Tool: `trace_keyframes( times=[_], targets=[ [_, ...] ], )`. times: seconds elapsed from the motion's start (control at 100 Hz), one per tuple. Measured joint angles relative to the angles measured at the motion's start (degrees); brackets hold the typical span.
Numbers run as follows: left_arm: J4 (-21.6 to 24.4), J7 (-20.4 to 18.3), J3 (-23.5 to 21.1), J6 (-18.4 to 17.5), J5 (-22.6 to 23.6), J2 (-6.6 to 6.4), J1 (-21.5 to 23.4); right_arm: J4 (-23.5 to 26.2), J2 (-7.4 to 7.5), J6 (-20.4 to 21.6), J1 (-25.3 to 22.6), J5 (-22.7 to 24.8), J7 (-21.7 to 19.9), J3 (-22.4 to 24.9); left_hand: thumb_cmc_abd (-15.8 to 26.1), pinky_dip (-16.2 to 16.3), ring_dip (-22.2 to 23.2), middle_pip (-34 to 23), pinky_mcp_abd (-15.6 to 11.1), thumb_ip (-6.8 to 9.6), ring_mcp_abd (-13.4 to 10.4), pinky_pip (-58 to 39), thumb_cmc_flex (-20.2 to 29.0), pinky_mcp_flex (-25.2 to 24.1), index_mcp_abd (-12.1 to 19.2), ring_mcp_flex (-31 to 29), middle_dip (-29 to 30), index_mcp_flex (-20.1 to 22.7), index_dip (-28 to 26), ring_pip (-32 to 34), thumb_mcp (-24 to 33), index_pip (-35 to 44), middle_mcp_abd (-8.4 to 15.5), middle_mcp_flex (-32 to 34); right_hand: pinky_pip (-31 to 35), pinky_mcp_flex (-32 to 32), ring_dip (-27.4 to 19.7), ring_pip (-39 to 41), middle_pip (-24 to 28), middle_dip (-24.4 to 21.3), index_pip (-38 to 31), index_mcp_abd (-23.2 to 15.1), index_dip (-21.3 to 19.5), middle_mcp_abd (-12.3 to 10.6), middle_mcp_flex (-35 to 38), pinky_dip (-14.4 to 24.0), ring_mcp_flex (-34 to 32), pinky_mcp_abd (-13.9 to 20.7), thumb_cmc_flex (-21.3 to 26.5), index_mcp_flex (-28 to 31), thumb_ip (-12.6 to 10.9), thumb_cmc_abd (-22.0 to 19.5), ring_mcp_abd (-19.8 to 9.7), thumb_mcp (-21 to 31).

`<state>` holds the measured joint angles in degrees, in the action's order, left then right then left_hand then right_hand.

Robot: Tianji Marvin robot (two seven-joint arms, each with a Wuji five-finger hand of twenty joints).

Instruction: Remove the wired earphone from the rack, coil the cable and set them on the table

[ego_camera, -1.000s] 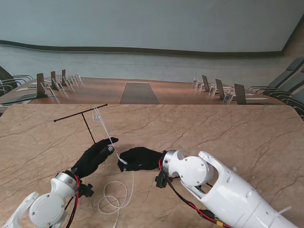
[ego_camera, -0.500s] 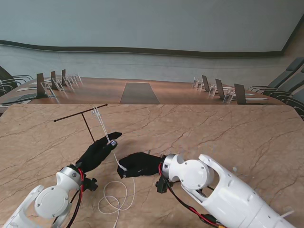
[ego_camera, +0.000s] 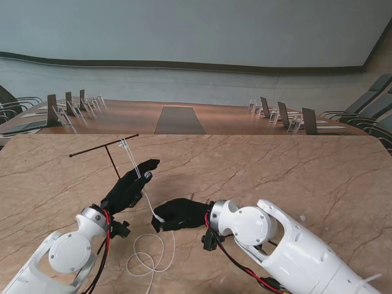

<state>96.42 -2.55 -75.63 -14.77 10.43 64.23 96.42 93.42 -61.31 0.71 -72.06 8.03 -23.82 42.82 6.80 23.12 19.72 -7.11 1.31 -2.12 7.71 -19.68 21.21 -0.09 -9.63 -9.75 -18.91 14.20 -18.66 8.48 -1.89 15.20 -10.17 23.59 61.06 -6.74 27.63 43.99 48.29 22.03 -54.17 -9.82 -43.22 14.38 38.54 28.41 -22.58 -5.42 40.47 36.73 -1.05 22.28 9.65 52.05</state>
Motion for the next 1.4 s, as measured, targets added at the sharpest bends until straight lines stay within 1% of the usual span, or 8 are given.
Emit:
trace_keyframes(
  times=[0.16,0.37,0.66,0.72,0.98,1.18,1.31,1.4],
  targets=[
    [0.43,-0.05,-0.03,-0.16,-1.02,0.1,-0.34,-0.24,-0.05,-0.17,0.46,-0.2,0.02,-0.33,-0.01,-2.04,-0.63,0.0,-0.12,0.0,0.0,-4.15,1.65,-0.13,0.56,-0.8,0.49,0.0,0.0,1.07,0.04,0.0,0.01,0.04,0.01,0.0,0.0,0.01,0.01,0.0,0.0,0.01,0.0,0.01,0.0,-0.01,0.0,0.0,-0.01,0.02,0.0,0.03,0.0,0.03],
    [0.85,0.05,-0.23,-0.32,-1.33,0.23,-0.57,-0.75,-0.13,-0.29,1.31,-0.73,-0.06,-0.88,-0.01,-5.41,-1.97,-0.06,-0.18,0.0,0.0,-8.27,7.25,-0.32,1.81,-0.95,0.49,0.0,0.0,2.4,0.12,0.45,0.12,0.65,0.02,-0.18,0.0,0.01,0.04,0.0,0.0,0.11,0.0,0.01,0.0,-0.02,0.0,-0.01,-0.01,0.16,0.0,0.33,0.01,0.39],
    [1.78,-0.65,-1.98,-1.39,-1.13,0.24,-0.65,-2.13,-0.6,-0.4,4.27,-2.29,-0.15,-2.96,0.02,-5.5,-2.02,-0.44,-0.18,0.0,-0.01,-10.22,9.0,-0.35,1.82,-1.9,0.49,0.0,0.0,3.34,0.12,1.15,0.15,1.4,0.19,-0.35,0.0,0.02,0.09,0.0,0.0,0.35,0.0,0.07,0.01,-0.03,-0.02,-0.05,-0.01,0.31,0.0,0.39,0.05,0.54],
    [2.1,-0.72,-2.33,-1.5,-1.06,0.21,-0.66,-2.43,-0.75,-0.41,4.96,-2.63,-0.25,-3.41,1.42,-5.5,-2.03,-0.58,-0.18,0.0,-0.01,-10.58,10.34,-0.36,1.82,-1.95,0.49,0.02,0.0,3.35,0.16,1.15,0.15,2.3,0.45,-0.71,0.0,0.02,0.09,0.0,0.0,0.44,0.0,0.09,0.01,-0.03,-0.04,-0.08,-0.01,0.39,0.0,0.42,0.05,0.57],
    [2.6,-1.89,-3.47,-2.5,-0.87,-0.04,-1.08,-3.55,-1.48,-0.42,7.04,-3.67,-0.1,-4.86,1.97,-5.5,-2.08,-0.85,-0.18,0.0,-0.01,-11.84,12.62,-0.53,1.82,-2.0,0.5,0.05,0.0,3.92,0.17,1.19,0.15,3.59,1.14,-1.28,0.0,0.66,0.93,0.0,0.01,0.56,0.01,0.58,0.07,-0.05,-0.67,-0.5,-0.01,0.42,0.0,0.43,0.4,0.66],
    [2.95,-2.74,-4.15,-3.33,0.37,-0.37,-1.85,-4.36,-2.22,-1.07,7.6,-5.66,0.5,-4.96,1.97,-5.5,-2.11,-0.93,-0.18,0.0,-0.01,-12.48,13.74,-0.54,1.81,-2.88,0.51,0.08,0.0,4.64,0.17,1.81,0.16,3.65,3.07,-2.12,0.0,1.47,1.54,0.72,-1.66,-1.24,3.13,2.71,1.19,-0.06,-1.93,-3.11,-0.02,-1.27,0.0,0.3,2.74,-0.89],
    [2.98,-3.19,-4.52,-3.76,0.71,-0.51,-2.38,-4.44,-2.37,-1.45,7.59,-5.79,0.53,-4.95,1.97,-5.5,-2.15,-0.94,-0.18,0.0,-0.01,-12.68,14.7,-0.54,1.81,-2.88,0.51,0.09,0.0,4.66,0.17,1.9,0.17,3.65,3.18,-2.12,0.0,1.47,1.54,1.32,-2.96,-1.53,3.88,2.75,1.19,-0.06,-1.93,-3.14,-0.02,-2.38,0.01,0.09,2.76,-0.99],
    [3.12,-3.62,-4.84,-3.92,0.7,-0.63,-2.59,-4.52,-2.37,-1.65,7.62,-5.58,0.39,-5.04,1.97,-5.5,-2.24,-1.1,-0.18,0.0,-0.01,-12.73,15.32,-0.51,1.81,-3.18,0.51,0.12,0.0,4.66,0.17,1.91,0.17,3.67,3.18,-2.12,0.0,1.47,2.02,1.6,-5.91,-1.8,6.32,2.75,1.17,-0.06,-1.93,-3.14,-0.03,-4.68,0.01,-0.41,2.76,-1.11]
  ],
)
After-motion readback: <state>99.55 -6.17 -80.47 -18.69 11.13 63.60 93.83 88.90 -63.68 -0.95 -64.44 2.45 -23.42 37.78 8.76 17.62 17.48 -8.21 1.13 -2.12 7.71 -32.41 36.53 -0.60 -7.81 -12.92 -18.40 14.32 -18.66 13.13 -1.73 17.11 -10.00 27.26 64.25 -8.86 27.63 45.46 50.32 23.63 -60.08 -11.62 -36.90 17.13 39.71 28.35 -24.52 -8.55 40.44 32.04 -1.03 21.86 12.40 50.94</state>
